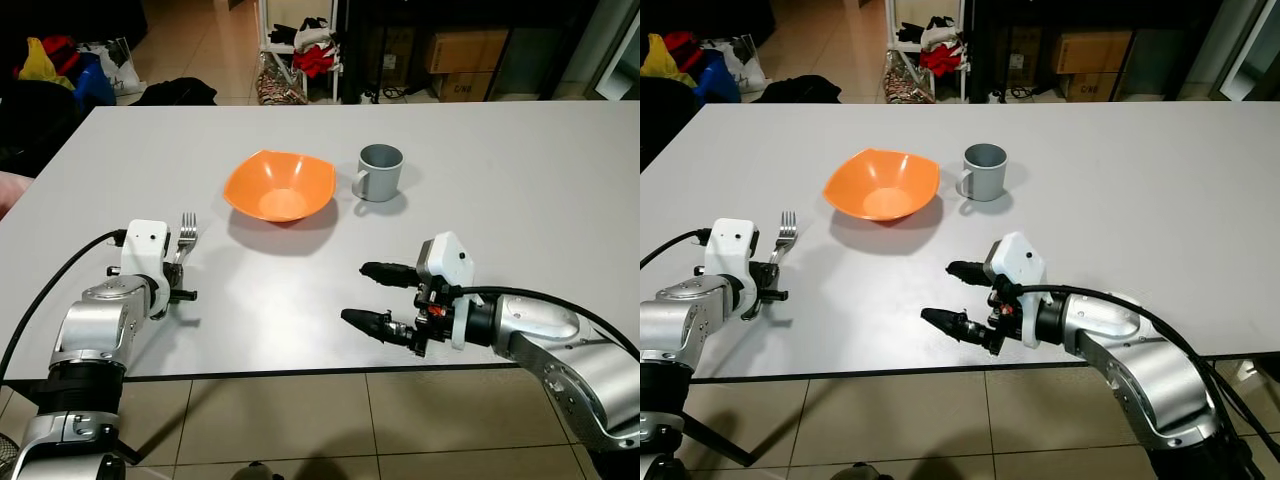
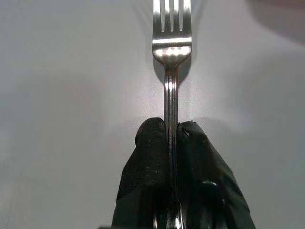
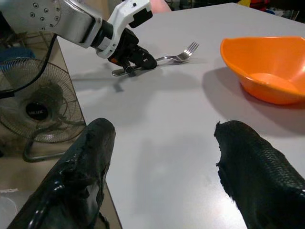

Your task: Setting the table

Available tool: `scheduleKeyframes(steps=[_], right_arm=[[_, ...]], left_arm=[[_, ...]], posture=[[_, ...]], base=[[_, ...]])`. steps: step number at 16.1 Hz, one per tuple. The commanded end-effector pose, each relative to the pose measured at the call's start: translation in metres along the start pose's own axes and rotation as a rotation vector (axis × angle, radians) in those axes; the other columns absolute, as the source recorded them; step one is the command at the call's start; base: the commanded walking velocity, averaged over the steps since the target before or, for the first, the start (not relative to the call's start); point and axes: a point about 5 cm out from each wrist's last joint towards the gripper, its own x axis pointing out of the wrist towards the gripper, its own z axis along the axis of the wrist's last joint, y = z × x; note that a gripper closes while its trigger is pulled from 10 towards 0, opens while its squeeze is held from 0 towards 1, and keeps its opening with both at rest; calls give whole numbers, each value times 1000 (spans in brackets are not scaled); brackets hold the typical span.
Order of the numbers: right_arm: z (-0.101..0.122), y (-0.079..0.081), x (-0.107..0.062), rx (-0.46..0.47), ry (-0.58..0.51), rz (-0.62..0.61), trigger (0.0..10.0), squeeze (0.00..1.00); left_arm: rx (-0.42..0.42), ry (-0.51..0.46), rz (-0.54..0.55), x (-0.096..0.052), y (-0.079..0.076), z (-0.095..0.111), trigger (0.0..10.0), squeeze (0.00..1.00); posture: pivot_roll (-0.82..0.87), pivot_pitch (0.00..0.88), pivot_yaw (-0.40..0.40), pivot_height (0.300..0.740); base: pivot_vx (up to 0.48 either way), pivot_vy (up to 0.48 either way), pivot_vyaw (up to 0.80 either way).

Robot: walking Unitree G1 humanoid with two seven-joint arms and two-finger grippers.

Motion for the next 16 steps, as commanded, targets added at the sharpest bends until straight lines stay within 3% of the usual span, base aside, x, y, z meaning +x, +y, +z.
scheduleKeyframes(steps=[1,3,4,5,6,10,13,14,15,16], right_arm=[[3,-1,1,-16,0,12,10000,0],[3,-1,1,-16,0,15,10000,0],[3,-1,2,-16,-2,17,10000,0],[2,-2,3,-18,1,16,10000,0],[2,-2,3,-20,3,16,10000,0],[2,0,3,-20,0,16,10000,0],[3,0,-2,-12,-23,-22,10000,0],[3,-7,-7,16,-65,-171,10000,0],[2,-10,-8,21,-83,-232,10000,0],[2,-14,-9,5,-111,-333,10000,0]], left_arm=[[-2,14,28,1,6,-3,10000,0],[-1,4,25,2,8,-2,10000,47],[2,1,21,3,8,0,10000,573],[11,-1,14,4,8,1,10000,973],[19,-1,15,4,9,1,10000,1000],[51,-3,32,3,14,1,10000,1000],[107,-112,61,-16,22,19,10000,1000],[40,-426,125,-46,25,53,10000,0],[18,-482,126,-56,24,58,10000,0],[28,-519,85,-69,13,55,10000,0]], posture=[[-60,4,34,740],[-60,3,30,740],[-61,2,30,740],[-63,2,33,740],[-64,2,33,740],[-67,0,36,740],[-73,0,44,740],[-71,0,48,740],[-69,0,48,740],[-69,0,49,740]], base=[[0,0,0],[0,0,0],[0,0,0],[0,0,0],[0,0,0],[0,0,0],[0,0,0],[0,0,0],[0,0,0],[0,0,0]])
